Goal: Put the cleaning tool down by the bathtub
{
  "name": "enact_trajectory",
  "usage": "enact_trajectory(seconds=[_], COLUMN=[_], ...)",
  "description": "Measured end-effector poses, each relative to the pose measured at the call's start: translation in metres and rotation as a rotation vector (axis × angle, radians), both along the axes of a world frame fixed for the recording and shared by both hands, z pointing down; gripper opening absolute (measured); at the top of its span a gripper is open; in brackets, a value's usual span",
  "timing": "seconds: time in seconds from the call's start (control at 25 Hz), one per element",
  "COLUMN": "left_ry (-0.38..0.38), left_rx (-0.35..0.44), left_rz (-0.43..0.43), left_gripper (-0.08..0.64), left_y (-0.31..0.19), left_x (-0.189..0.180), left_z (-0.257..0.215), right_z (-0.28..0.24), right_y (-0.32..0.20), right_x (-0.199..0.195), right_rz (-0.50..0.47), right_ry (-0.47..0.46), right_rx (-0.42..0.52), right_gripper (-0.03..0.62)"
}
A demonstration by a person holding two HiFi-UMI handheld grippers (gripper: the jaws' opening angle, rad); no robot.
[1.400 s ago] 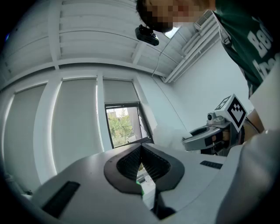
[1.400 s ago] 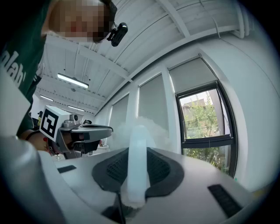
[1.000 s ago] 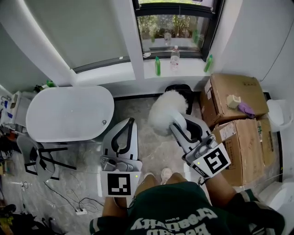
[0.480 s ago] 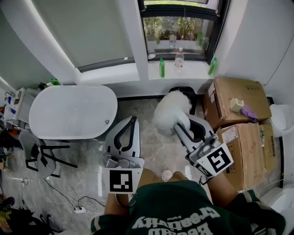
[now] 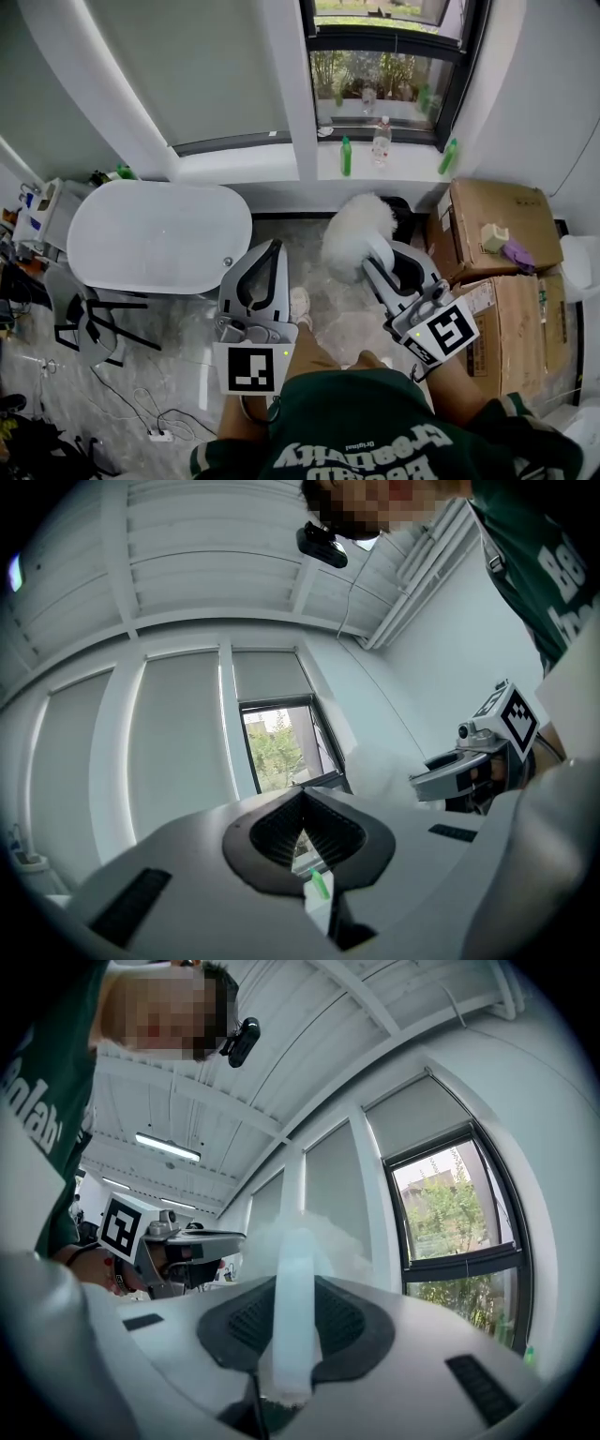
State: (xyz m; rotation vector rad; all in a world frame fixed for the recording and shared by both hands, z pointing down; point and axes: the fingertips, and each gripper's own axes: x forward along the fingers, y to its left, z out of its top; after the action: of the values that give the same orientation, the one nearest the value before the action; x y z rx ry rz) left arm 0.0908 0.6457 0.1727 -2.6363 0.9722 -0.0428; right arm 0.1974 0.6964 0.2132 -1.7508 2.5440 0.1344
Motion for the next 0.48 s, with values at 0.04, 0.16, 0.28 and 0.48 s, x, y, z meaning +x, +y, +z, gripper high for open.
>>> enact_trajectory(seconds=[0.04, 0.16, 0.28, 0.48], left_ry=[-0.006, -0.012, 0.060, 0.049], left_rx=[0.004, 0.005, -0.014, 0.033], left_rz=[0.002, 0.010, 0.026, 0.016], left_gripper=[0.002, 0.002, 0.003, 0.002], left_y=[-0.007, -0.032, -0.068, -0.154], left_x=[0.001, 0.004, 0.009, 0.020], left_z=[0.002, 0.008, 0.008, 0.005], right_z=[0.002, 0.007, 0.012, 0.020], right_y=[-0.007, -0.031, -0.066, -0.149], right_x=[0.000, 0.000, 0.000, 0.004], right_rz=[-0.001, -0.007, -0.010, -0.008], right_ry=[0.001, 0.014, 0.038, 0.048], right_rx=[-0.002, -0.008, -0.016, -0.020], right_gripper=[0.095, 0.095, 0.095, 0.095])
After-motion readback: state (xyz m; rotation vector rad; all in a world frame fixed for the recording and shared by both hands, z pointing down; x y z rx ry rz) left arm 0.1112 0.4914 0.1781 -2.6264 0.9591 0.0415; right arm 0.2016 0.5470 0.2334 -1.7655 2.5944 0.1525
